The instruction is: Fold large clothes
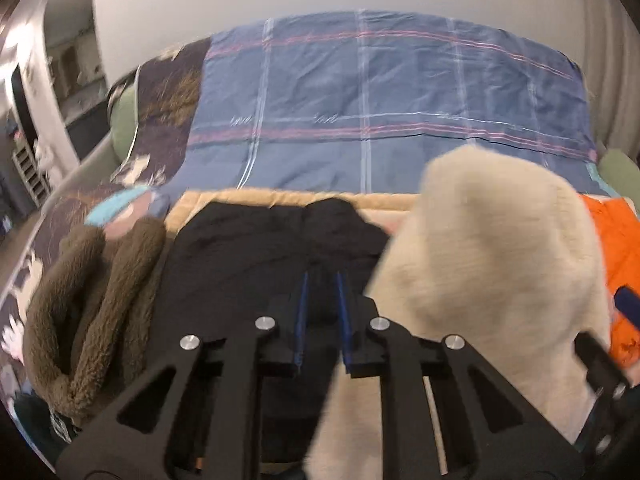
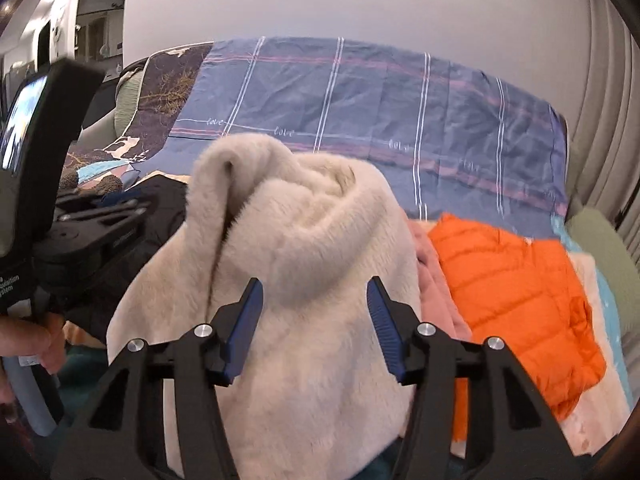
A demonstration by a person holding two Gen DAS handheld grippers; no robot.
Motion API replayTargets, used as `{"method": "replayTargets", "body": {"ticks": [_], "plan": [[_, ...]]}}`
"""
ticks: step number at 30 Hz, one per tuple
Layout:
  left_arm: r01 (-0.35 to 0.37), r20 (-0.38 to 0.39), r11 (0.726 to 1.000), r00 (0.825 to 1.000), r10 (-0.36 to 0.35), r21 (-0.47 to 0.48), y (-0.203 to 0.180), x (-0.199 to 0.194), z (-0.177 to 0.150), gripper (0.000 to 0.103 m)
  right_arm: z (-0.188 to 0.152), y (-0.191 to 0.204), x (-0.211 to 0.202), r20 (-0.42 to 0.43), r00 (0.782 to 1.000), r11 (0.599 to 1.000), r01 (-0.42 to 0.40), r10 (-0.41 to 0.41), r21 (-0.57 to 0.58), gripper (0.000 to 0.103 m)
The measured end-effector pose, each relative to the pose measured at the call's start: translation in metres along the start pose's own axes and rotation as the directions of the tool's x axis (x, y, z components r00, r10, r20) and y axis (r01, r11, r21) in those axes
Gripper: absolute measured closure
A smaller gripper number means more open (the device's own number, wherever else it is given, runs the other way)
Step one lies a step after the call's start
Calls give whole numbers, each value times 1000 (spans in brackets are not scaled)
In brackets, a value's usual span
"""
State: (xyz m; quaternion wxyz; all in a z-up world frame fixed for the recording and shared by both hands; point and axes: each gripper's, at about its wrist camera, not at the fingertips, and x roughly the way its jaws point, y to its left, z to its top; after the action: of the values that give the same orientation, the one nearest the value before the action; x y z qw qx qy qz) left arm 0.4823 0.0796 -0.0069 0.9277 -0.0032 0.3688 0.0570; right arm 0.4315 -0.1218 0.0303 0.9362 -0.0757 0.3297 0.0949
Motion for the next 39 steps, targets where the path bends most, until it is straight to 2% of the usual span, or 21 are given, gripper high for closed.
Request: {"method": "replayTargets", "body": {"ticks": [2,3,4,5,8,9,10,11,12,13,14,15,16,18,23,29,30,32,36,37,39], "plan": [[87,3,992,996,-87,-93,17,-4,-1,88,8,1,5,-2,1000,999,26,-26,29,49],[155,41,977,988,-151,-143,26,-13,-1,84,10,0,7,-2,1000,999,27,-27,43,49],[189,75,969,981,-179,-160,27,-20,0,69,13,-2,9,-2,1000,998,23,-23,66,49],[210,104,964,975,-195,-160,26,-28,1,52,16,-5,10,-5,1000,996,20,-20,86,49],[294,153,953,947,-281,-68,4,-50,8,41,13,-15,5,-5,997,991,76,-76,114,49],[342,147,940,931,-336,-19,-14,-54,12,36,11,-19,3,-4,995,988,96,-96,117,49],[344,143,939,929,-341,5,-23,-54,13,29,8,-24,0,-6,993,987,116,-116,115,48],[318,141,948,937,-320,37,-37,-54,14,29,7,-28,-1,-10,992,986,122,-122,113,48],[257,129,963,955,-265,76,-50,-49,15,29,4,-33,-4,-17,992,986,124,-123,107,48],[217,111,972,968,-227,93,-58,-42,16,40,3,-36,-5,-19,992,987,125,-124,101,49],[194,71,977,977,-201,93,-62,-32,15,72,1,-37,-7,-18,992,988,125,-124,90,49],[212,38,974,976,-216,77,-59,-25,14,86,0,-38,-9,-15,992,990,122,-122,77,49],[231,16,972,972,-233,51,-54,-20,13,95,0,-37,-12,-3,994,992,113,-113,61,49],[225,35,974,974,-225,10,-37,-19,9,95,4,-34,-15,21,996,995,84,-85,53,49],[212,29,977,977,-213,26,-11,-16,5,95,25,-6,0,31,999,998,-17,15,57,42],[211,9,977,977,-211,26,-10,-2,3,93,33,29,46,-66,993,994,95,-98,-49,34],[214,2,977,977,-214,20,-9,4,3,93,33,27,48,-61,991,992,117,-120,-52,36],[190,15,981,982,-191,26,-7,0,0,96,31,10,43,-52,987,988,154,-154,-10,90],[147,95,986,984,-154,81,0,-24,-6,97,19,-60,-1,8,995,972,93,-97,217,90],[153,114,985,980,-162,78,6,-33,-7,97,10,-77,-19,38,997,966,57,-69,253,90],[222,163,972,959,-233,83,19,-65,-16,97,-13,-99,-53,110,993,956,-67,37,287,90]]}}
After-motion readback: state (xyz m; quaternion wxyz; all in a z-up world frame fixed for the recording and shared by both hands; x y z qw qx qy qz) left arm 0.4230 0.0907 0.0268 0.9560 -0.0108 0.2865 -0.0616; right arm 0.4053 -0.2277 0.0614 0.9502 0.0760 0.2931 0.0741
